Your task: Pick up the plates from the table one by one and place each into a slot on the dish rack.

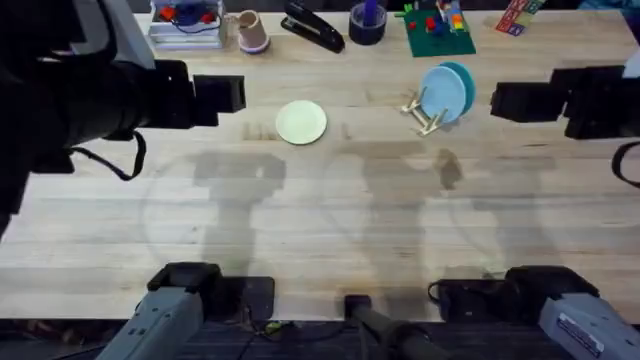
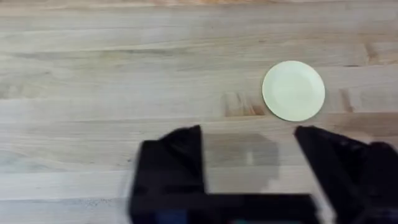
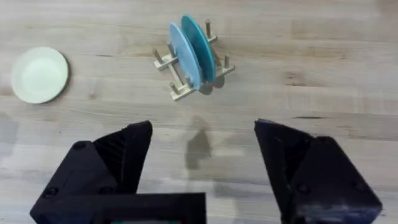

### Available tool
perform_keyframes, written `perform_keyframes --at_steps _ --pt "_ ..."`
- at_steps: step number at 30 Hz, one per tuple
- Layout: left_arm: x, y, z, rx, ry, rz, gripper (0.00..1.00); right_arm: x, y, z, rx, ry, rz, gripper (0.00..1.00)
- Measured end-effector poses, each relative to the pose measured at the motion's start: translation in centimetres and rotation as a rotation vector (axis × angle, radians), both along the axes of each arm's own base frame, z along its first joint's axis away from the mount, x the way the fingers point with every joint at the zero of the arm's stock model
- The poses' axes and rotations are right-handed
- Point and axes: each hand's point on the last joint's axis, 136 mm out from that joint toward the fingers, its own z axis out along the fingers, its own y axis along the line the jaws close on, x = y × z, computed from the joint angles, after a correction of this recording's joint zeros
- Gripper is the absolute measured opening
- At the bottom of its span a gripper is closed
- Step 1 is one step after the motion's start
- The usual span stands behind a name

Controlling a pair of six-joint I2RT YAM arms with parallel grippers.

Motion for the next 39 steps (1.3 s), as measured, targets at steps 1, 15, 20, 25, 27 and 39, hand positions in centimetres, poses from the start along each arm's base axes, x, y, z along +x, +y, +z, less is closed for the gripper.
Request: perform_keyframes --at_steps 1,15,20,25,27,39 --pt "0.1 0.0 -0.1 -0.001 0.002 0.0 0.862 0.0 0.0 0.0 0.0 0.0 0.0 0.995" --pt "1.9 -5.2 -0.2 -0.221 0.031 -0.209 0.039 0.0 0.0 0.0 0.0 -0.001 0.0 0.995" --pt "3.2 -7.8 -1.5 -0.377 0.115 -0.315 0.038 0.0 0.0 0.0 0.0 -0.001 0.0 0.995" --pt "4.6 -8.0 -4.1 -0.538 0.217 -0.364 0.04 0.0 0.0 0.0 0.0 -0.001 0.0 0.995" --pt "5.2 -7.7 -5.3 -0.587 0.249 -0.375 0.04 0.0 0.0 0.0 0.0 -0.001 0.0 0.993" --pt "7.0 -8.3 -10.2 -0.662 0.339 -0.451 0.04 0.0 0.0 0.0 0.0 -0.001 0.0 0.995"
